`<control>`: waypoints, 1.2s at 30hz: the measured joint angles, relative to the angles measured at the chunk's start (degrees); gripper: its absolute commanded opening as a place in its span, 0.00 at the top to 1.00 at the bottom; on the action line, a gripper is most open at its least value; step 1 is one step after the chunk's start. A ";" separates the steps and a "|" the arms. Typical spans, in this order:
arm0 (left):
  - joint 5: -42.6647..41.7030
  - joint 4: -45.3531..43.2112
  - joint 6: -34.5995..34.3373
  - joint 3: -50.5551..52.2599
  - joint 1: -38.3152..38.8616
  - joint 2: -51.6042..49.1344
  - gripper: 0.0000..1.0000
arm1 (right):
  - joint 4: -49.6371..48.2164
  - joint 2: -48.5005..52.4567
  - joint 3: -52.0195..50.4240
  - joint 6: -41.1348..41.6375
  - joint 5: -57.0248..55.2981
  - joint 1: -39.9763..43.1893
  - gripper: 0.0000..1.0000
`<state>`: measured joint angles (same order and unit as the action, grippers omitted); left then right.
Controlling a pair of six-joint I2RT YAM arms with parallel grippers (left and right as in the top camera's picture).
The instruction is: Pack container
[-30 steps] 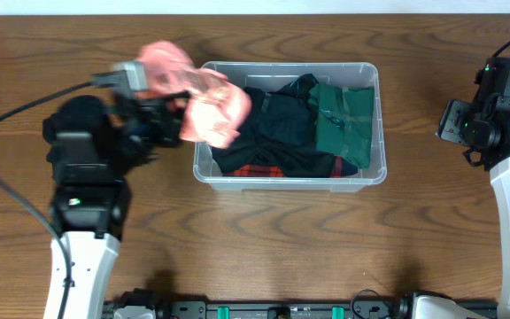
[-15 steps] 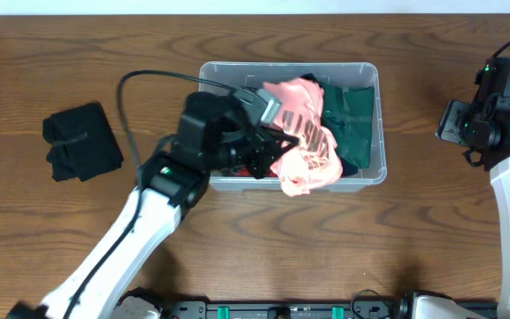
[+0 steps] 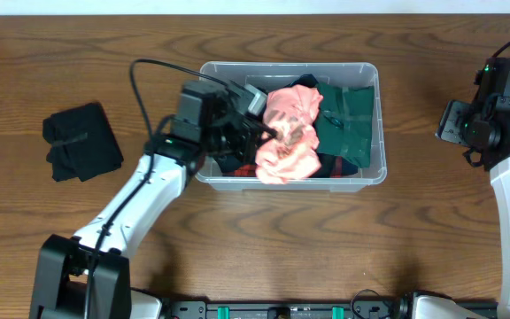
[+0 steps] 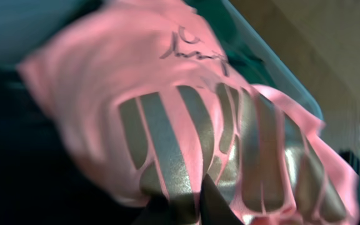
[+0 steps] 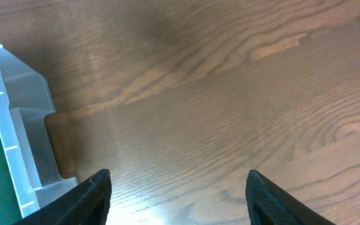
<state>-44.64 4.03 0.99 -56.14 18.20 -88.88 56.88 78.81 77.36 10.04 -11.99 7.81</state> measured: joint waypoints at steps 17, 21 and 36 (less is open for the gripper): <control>-0.90 2.23 -9.31 -1.51 -0.50 1.95 0.76 | -0.15 0.04 -0.22 0.02 0.00 0.00 0.33; -1.49 7.50 -11.19 -1.90 1.09 6.01 0.88 | -0.33 0.04 -0.24 0.00 0.00 0.00 0.33; 14.49 15.23 -11.50 -2.43 13.20 3.74 0.89 | -0.50 0.04 -0.26 0.00 0.00 0.00 0.32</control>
<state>-30.15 19.27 -10.50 -58.57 31.40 -85.14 56.38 78.85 77.10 10.04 -11.99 7.81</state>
